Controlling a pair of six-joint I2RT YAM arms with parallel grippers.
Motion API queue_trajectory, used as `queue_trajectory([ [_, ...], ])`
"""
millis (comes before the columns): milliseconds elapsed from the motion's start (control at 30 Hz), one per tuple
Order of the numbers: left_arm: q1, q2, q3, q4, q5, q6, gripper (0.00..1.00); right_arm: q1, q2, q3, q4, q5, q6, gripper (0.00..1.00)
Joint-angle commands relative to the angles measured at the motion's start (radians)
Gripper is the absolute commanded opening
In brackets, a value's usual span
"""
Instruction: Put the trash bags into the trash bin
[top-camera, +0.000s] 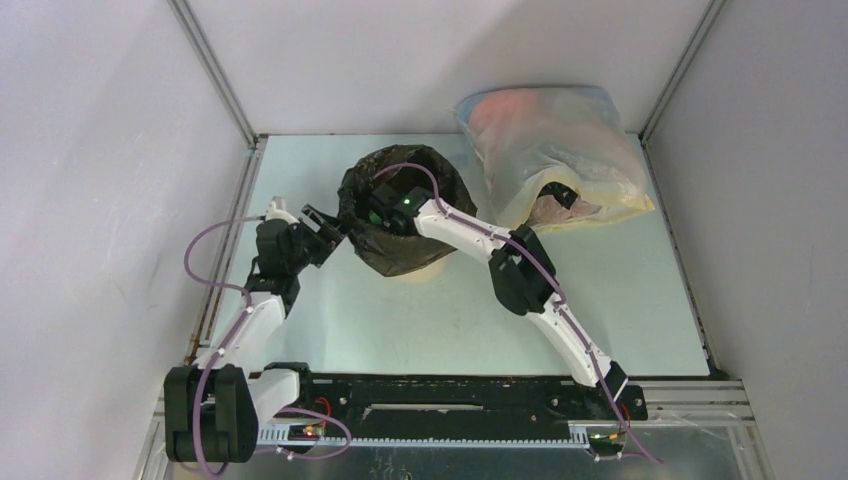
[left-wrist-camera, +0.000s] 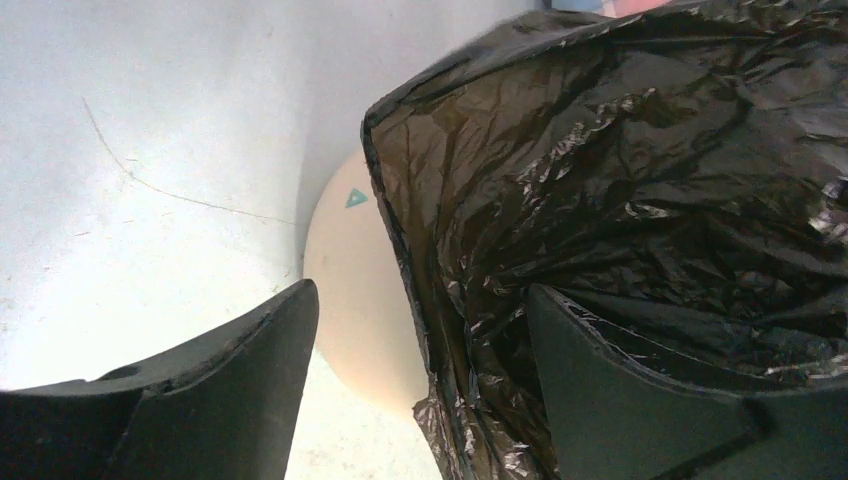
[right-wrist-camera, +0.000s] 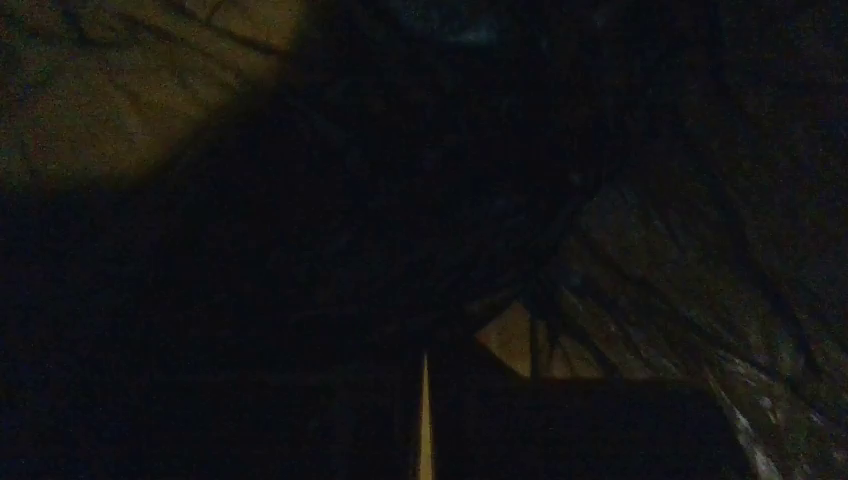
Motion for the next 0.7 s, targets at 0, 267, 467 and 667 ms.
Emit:
queue_trajectory([
  [0,-0.038,0.009,0.041,0.03,0.018,0.003,0.82,-0.008,-0.067,0.051,-0.031,-0.015,-0.006,0.0],
  [267,-0.041,-0.003,0.034,0.01,0.006,0.025,0.83,-0.155,-0.15,-0.073,-0.001,0.147,0.091,0.0],
  [467,-0.044,-0.005,0.035,0.015,0.006,0.013,0.83,-0.215,-0.143,-0.05,-0.014,0.255,0.128,0.0],
  [667,-0.044,-0.019,0.035,0.006,0.004,0.015,0.83,-0.157,-0.152,-0.04,-0.006,0.192,0.077,0.0],
])
